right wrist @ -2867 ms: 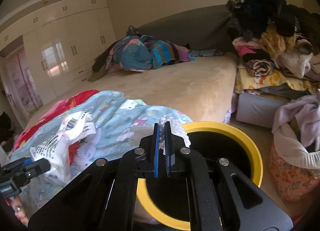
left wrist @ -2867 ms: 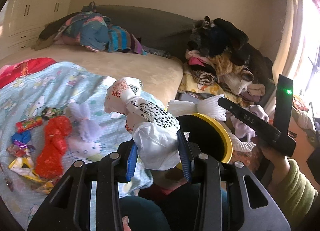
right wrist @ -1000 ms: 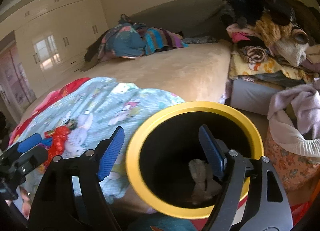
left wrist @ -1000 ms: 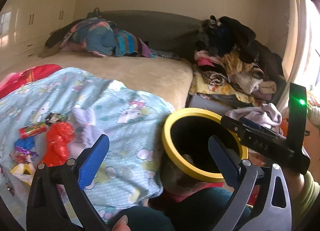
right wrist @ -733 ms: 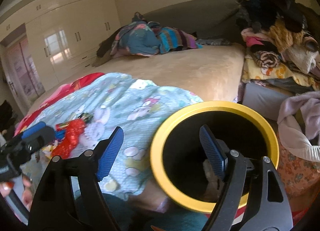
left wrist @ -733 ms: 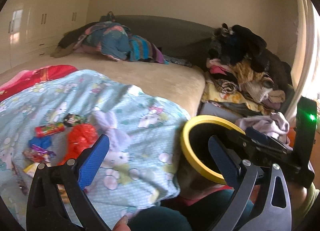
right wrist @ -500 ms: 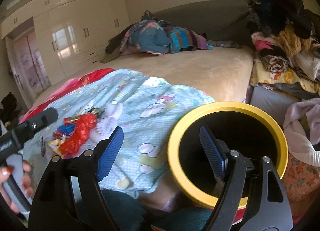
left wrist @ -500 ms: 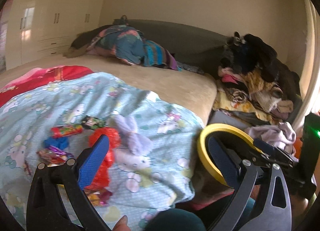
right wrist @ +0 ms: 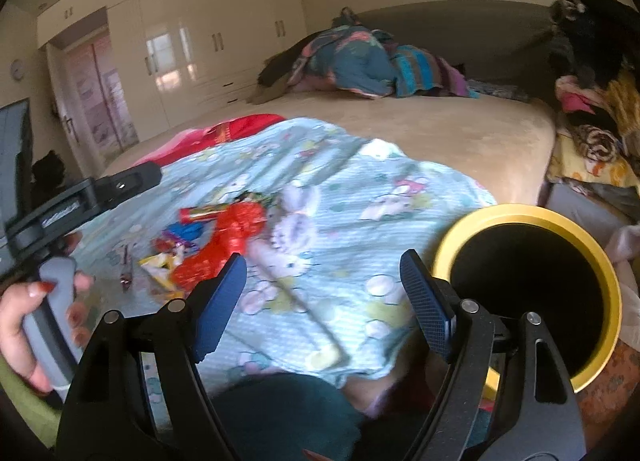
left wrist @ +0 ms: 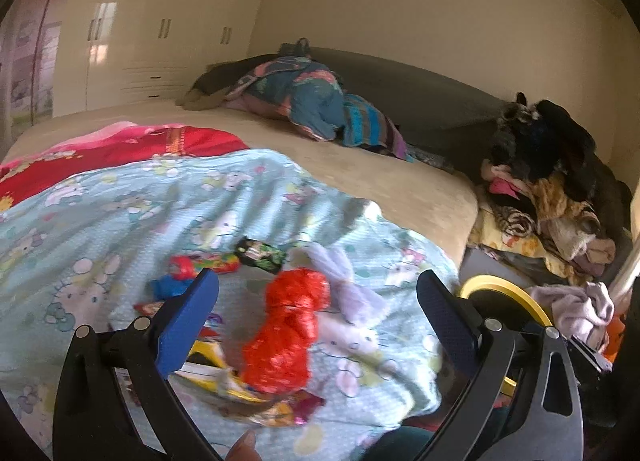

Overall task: Collect trash
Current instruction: 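Withdraw the open left gripper from the bin back toward the trash pile, then lower the left gripper onto the chocolate bar wrapper and grasp it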

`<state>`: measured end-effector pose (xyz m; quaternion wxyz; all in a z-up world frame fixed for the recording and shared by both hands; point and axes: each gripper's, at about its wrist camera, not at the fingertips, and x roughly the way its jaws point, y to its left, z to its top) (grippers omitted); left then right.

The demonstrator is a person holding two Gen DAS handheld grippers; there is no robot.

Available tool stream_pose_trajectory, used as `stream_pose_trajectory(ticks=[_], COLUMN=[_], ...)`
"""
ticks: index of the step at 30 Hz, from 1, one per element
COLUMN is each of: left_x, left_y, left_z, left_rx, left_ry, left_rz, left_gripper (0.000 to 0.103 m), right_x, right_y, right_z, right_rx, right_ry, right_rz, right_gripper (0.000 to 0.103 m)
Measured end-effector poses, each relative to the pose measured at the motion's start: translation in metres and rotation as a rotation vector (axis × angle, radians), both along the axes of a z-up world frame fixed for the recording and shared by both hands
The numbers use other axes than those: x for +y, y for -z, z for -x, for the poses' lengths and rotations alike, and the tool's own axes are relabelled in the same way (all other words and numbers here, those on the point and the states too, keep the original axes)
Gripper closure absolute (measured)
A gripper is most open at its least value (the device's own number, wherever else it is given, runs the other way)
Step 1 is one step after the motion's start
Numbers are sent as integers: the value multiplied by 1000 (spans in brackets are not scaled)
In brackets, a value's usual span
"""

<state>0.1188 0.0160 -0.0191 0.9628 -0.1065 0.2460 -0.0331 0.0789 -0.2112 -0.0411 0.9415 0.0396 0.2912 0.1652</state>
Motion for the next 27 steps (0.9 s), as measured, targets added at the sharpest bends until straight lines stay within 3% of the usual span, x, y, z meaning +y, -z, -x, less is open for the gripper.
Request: stream_pose_trajectory(ticks=[12,22,27], left_x=[64,107,124], left_y=[16,39,48], left_z=[-4,6,11], left_rx=[54,116,138], left_ry=[-149,-211,-241], left_rz=[32,52,93], left_gripper=[6,6,6], right_x=[53,91,103], right_y=[11,29,41], right_z=[-5,-13,-20], right_rx=[73,147,203], right_ry=[-108,-178,-202], right_rz=[-13,-10,-10], right_gripper=[31,32,39])
